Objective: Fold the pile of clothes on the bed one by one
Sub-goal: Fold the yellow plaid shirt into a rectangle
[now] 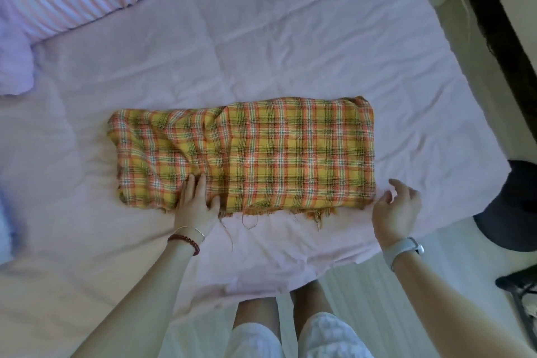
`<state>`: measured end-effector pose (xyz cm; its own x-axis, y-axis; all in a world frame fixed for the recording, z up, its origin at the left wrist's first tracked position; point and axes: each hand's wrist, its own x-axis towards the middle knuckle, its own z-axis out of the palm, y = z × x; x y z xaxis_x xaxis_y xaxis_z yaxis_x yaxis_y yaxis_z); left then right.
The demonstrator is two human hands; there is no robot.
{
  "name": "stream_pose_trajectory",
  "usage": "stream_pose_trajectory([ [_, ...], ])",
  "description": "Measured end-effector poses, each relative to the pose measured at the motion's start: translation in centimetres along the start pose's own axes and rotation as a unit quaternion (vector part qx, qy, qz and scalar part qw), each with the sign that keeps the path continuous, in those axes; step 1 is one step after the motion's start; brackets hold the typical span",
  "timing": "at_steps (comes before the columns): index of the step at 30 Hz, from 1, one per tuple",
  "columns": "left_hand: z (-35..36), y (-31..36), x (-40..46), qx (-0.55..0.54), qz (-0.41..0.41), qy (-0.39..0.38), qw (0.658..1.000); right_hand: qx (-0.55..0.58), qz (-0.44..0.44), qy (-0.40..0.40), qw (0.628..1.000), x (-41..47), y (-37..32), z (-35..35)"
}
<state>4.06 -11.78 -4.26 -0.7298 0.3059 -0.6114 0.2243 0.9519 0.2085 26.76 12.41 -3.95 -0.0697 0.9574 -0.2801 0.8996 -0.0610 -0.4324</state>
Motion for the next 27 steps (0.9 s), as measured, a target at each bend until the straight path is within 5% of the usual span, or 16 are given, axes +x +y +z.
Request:
stream_pose_trajectory([
  [3,-0.5,0.3,-0.7,0.000,0.070,0.089,0.994,-0.010,-0.201,0.034,0.979,-2.3,-4.0,0.8],
  [6,-1.0,0.4,0.1,0.054,0.120,0.092,0.987,-0.065,-0.395,-0.063,0.914,-4.4,-9.6,3.9],
  [9,-2.4,0.7,3.0,0.121,0.155,0.068,0.978,-0.140,-0.503,-0.166,0.837,-5.4,-14.6,7.8],
  [12,-3.8,0.0,6.4,0.161,0.201,0.097,0.961,-0.226,-0.598,-0.195,0.744,-5.3,-18.2,11.7],
  [14,-3.9,-1.1,8.2,0.183,0.230,0.106,0.950,-0.283,-0.608,-0.198,0.715,-5.0,-19.8,14.0],
  [17,-4.1,-4.1,10.8,0.191,0.198,0.130,0.953,-0.345,-0.572,-0.190,0.720,-3.5,-20.6,16.9],
  [23,-5.4,-11.7,12.4,0.117,-0.033,0.096,0.988,-0.397,-0.461,-0.154,0.779,1.6,-20.8,17.1],
  [27,-7.6,-12.9,11.6,0.070,-0.020,0.116,0.991,-0.382,-0.414,-0.133,0.816,2.3,-21.4,14.7],
])
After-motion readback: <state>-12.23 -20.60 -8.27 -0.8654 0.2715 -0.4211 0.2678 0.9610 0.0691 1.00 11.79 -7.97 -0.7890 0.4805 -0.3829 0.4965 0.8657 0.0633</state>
